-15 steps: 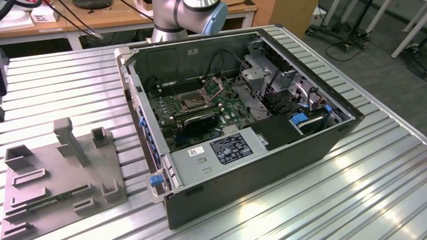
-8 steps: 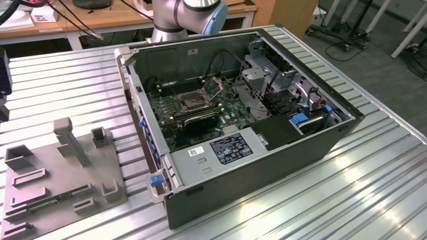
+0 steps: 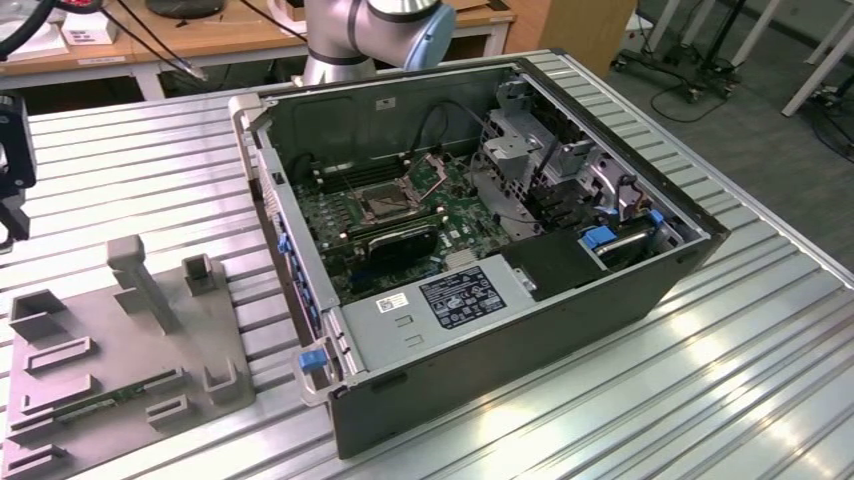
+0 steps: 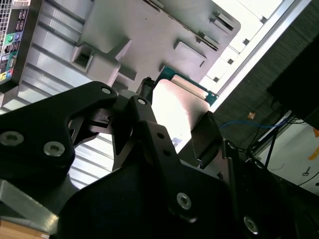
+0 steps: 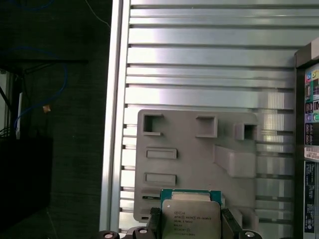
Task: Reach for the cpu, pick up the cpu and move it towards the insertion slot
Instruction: 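Pick up the cpu and move it towards the insertion slot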
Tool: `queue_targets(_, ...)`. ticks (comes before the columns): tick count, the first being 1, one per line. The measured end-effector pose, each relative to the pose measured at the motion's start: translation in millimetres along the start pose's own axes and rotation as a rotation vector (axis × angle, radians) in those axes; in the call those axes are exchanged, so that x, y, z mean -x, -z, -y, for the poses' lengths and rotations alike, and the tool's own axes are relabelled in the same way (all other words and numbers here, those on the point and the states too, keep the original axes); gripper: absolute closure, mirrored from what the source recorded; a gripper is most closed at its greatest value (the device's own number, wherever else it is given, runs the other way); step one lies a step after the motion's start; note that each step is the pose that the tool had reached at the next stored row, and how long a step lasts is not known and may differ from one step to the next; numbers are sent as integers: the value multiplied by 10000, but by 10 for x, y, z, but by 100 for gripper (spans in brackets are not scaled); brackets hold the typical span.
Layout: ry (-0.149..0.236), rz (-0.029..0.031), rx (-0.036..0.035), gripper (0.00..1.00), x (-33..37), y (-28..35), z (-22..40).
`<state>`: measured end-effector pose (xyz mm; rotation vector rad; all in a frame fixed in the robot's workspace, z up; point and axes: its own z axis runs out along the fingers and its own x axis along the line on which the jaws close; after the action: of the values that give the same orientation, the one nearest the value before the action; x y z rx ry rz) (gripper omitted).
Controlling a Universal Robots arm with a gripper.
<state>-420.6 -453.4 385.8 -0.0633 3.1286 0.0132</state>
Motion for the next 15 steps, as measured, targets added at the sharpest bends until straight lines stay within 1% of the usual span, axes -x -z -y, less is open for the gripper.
queue_targets(6,0,-2,-4,45,19,5,1)
queue_targets(11,0,-1,-4,45,32,55,1)
queue_targets(13,0,3,-1,45,40,58,2)
queue_targets(15,1,0,-3,45,66,60,3)
